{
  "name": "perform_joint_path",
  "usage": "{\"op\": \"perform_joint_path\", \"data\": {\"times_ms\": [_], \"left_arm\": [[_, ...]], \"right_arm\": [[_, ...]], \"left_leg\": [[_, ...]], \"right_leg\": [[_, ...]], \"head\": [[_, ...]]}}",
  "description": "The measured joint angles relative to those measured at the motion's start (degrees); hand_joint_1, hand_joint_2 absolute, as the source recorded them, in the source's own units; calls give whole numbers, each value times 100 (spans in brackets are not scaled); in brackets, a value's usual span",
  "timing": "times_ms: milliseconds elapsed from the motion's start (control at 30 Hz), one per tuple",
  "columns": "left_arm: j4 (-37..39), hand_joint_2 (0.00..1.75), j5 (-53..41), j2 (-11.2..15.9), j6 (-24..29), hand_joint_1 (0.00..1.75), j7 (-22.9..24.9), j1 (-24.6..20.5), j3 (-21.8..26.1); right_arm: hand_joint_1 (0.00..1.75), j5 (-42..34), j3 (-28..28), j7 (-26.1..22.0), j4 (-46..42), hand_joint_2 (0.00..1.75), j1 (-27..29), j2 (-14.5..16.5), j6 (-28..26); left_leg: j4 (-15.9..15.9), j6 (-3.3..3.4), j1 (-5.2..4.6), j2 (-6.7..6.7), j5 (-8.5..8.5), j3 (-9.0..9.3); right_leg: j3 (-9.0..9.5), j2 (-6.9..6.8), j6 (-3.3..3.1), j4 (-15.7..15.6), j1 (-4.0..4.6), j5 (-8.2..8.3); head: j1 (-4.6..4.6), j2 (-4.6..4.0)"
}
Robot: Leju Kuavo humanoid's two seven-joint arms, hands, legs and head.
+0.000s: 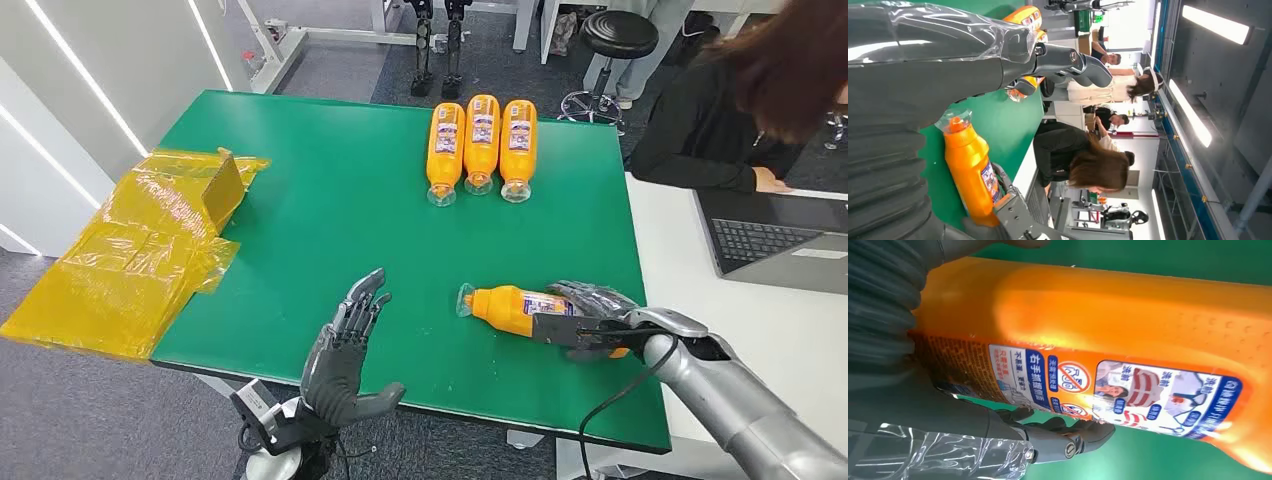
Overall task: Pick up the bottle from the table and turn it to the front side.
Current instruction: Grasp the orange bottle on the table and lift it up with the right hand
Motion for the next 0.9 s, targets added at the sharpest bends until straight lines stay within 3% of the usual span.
{"op": "perform_joint_path", "data": {"times_ms": [367, 500, 700, 900], "left_arm": [[-27, 175, 33, 40, 15, 0, -1, 8, 0], [-30, 175, 62, 44, 31, 0, -2, 14, 3], [-47, 175, 86, 64, -21, 0, -1, 19, 7], [-48, 175, 84, 72, -56, 0, -1, 16, 20]], "right_arm": [[2, -111, 221, 23, 306, 175, -183, 0, 148], [170, -370, 282, 121, 344, 175, -238, -3, 217], [175, -992, 500, 357, 283, 175, -343, -137, 277], [175, -1194, 729, 551, 65, 175, -302, -311, -269]], "left_leg": [[7, 2, -1, -3, 0, 1], [8, 2, -1, -3, 0, 2], [10, 2, -1, -2, 1, 5], [11, 2, -2, -2, 0, 2]], "right_leg": [[7, -5, 4, -2, 0, 3], [7, -5, 4, -2, 0, 3], [9, -4, 4, -2, 0, 3], [9, -4, 5, -2, -1, 3]], "head": [[0, 0], [1, 0], [1, 0], [1, 0]]}}
